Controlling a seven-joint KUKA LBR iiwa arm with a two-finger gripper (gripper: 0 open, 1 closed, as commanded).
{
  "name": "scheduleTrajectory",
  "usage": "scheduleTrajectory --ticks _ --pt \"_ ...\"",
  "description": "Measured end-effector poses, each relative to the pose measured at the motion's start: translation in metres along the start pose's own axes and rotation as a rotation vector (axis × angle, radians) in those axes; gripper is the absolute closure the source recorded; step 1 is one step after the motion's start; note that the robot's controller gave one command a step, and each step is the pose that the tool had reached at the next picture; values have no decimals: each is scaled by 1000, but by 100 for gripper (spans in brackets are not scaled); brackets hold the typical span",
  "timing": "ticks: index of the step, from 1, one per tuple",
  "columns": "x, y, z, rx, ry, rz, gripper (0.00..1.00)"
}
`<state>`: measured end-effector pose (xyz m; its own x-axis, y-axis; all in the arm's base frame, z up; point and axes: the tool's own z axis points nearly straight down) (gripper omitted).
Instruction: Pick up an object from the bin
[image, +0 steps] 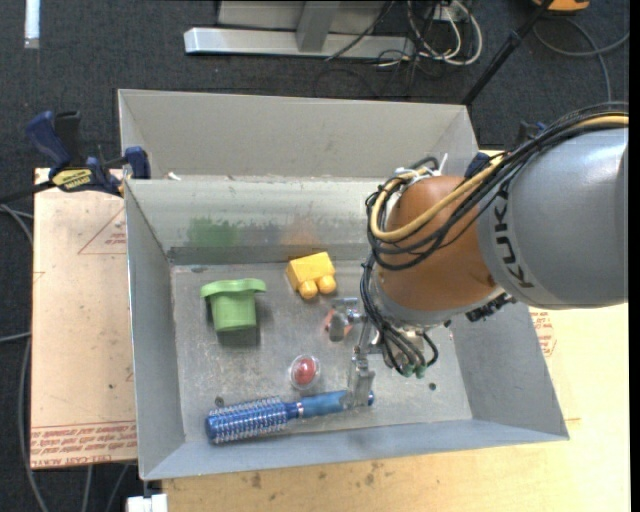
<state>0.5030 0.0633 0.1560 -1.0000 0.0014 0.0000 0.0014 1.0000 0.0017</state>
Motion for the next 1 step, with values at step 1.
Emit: scheduleTrajectory --ticks 1 --pt "19 47 86 -3 -11 162 0"
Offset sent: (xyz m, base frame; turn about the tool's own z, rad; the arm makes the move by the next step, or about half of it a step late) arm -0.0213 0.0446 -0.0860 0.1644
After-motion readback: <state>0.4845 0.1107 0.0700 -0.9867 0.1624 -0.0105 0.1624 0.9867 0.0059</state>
